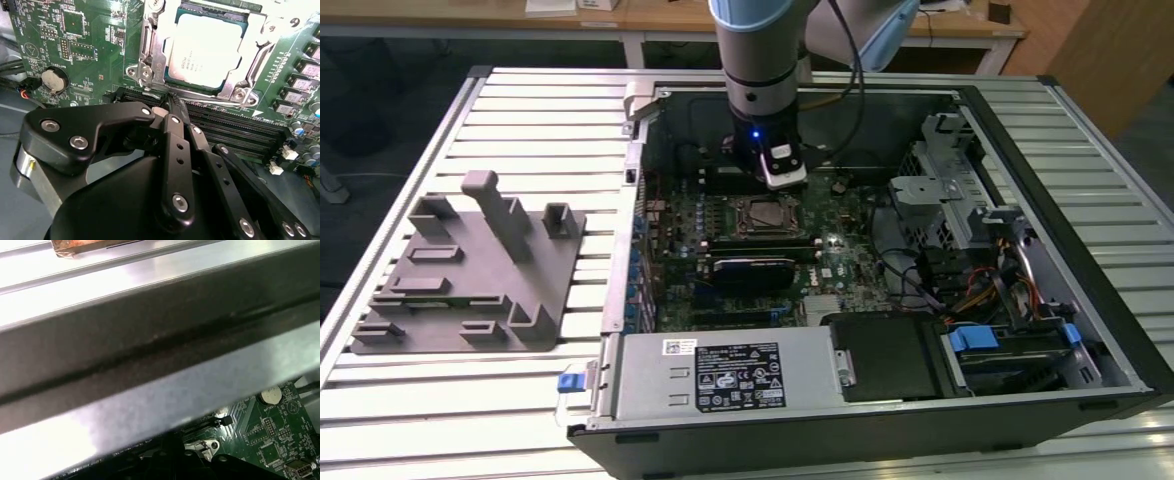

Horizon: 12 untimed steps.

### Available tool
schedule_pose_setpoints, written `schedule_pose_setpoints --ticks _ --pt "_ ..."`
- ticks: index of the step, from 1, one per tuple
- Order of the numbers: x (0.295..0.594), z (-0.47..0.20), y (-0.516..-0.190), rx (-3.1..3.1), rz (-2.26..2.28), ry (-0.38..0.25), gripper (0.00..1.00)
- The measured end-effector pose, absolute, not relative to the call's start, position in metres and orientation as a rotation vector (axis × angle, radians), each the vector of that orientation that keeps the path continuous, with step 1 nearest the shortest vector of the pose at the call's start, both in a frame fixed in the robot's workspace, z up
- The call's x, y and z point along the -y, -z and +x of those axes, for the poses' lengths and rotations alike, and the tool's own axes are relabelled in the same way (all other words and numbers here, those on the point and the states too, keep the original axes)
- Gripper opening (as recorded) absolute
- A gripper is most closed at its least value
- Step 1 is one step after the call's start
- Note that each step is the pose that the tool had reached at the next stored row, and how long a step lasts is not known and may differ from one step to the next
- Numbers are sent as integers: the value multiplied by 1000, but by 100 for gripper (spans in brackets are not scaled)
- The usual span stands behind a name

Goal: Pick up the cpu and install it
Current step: 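Install the first cpu locking lever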

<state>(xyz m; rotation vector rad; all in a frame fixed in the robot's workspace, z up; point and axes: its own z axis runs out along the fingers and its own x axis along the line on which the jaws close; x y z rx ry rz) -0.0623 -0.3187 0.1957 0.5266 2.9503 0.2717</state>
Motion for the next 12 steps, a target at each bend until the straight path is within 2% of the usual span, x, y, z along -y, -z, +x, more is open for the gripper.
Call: schedule_pose_setpoints --ticks 12 --pt "324 -62 -194 -2966 458 -277 11"
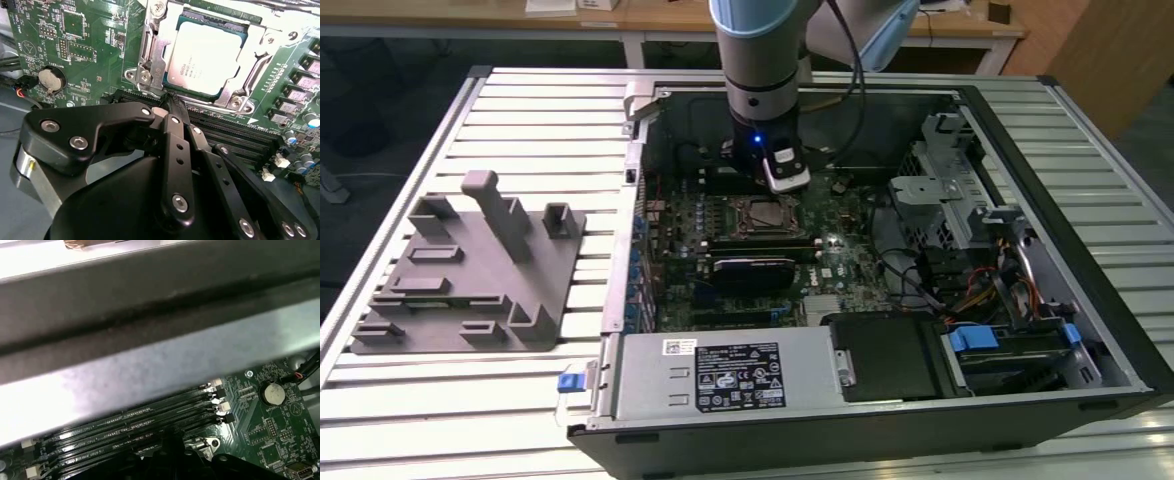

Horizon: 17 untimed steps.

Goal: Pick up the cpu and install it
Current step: 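Install the first cpu locking lever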

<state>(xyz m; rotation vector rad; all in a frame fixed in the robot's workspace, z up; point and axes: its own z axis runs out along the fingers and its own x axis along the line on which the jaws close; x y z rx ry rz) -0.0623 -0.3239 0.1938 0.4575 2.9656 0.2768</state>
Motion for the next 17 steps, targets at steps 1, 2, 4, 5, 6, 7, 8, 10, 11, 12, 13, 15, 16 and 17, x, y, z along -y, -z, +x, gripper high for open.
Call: schedule_pose_setpoints --ticks 1,2,4,5,6,7,8,10,11,12,13,15,16,17 --pt "324 -62 -193 -2967 453 -277 11" --pt "324 -62 -193 -2967 448 -278 11" --pt "324 -62 -193 -2970 439 -279 11" --pt "324 -62 -193 -2970 436 -280 11" --pt "324 -62 -193 -2971 433 -282 11" --pt "324 -62 -193 -2971 431 -285 11" --pt "324 -61 -193 -2972 428 -288 11" --pt "325 -61 -193 -2973 423 -290 11" --pt "325 -60 -193 -2973 421 -290 11" --pt "325 -60 -193 -2973 420 -291 11" --pt "325 -60 -193 -2974 419 -291 11" --pt "326 -59 -193 -2974 417 -291 11" --pt "326 -59 -193 -2974 416 -291 11" --pt "326 -59 -193 -2974 416 -291 11"
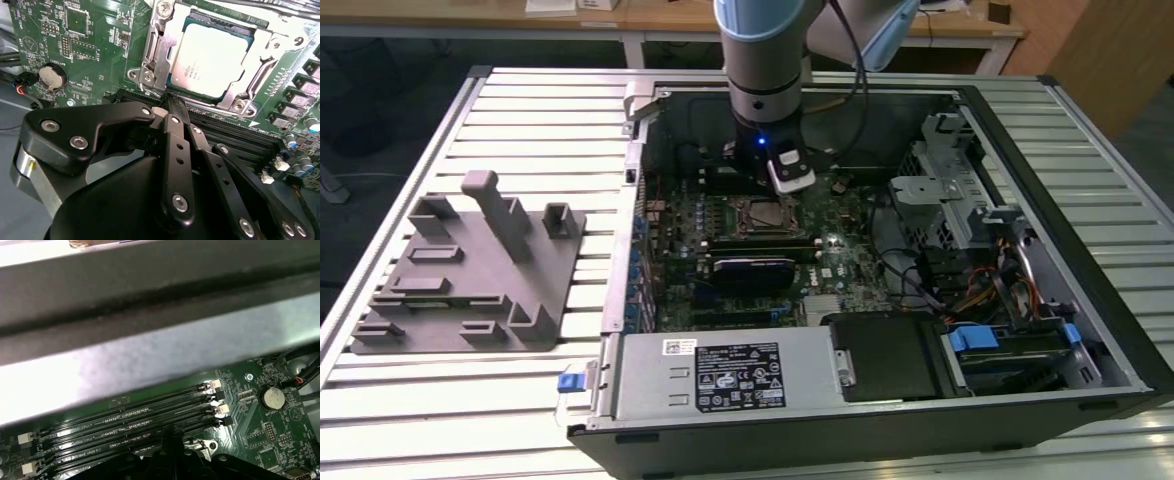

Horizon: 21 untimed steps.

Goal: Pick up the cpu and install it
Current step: 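Install the first cpu locking lever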

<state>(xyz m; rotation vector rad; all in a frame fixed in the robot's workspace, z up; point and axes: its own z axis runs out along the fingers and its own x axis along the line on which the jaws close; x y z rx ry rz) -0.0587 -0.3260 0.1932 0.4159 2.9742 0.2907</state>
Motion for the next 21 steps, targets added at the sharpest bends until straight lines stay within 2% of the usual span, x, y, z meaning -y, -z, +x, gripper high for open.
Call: schedule_pose_setpoints --ticks 10,21 --pt "326 -55 -194 -2974 414 -296 11" --pt "326 -55 -217 -2975 414 -296 11"
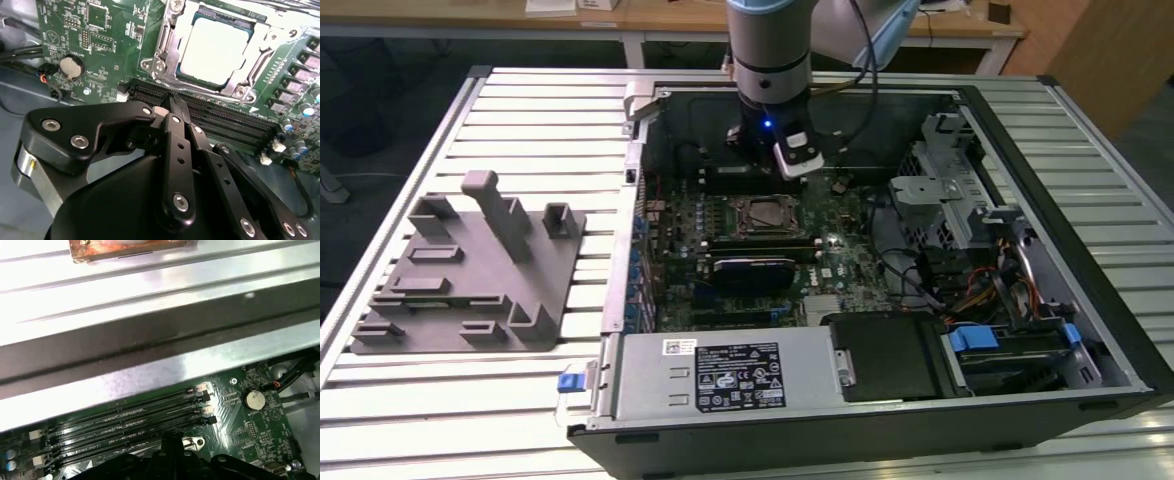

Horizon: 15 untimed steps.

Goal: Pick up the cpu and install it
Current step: 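Install the first cpu locking lever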

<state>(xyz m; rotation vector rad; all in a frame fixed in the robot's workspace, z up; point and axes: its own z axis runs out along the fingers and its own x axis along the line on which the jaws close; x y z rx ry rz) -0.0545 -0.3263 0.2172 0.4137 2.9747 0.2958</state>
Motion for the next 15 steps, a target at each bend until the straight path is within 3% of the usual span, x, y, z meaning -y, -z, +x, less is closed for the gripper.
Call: schedule_pose_setpoints --ticks 9,15 --pt "326 -55 -219 -2975 413 -278 11" --pt "326 -55 -218 -2980 408 -208 11"
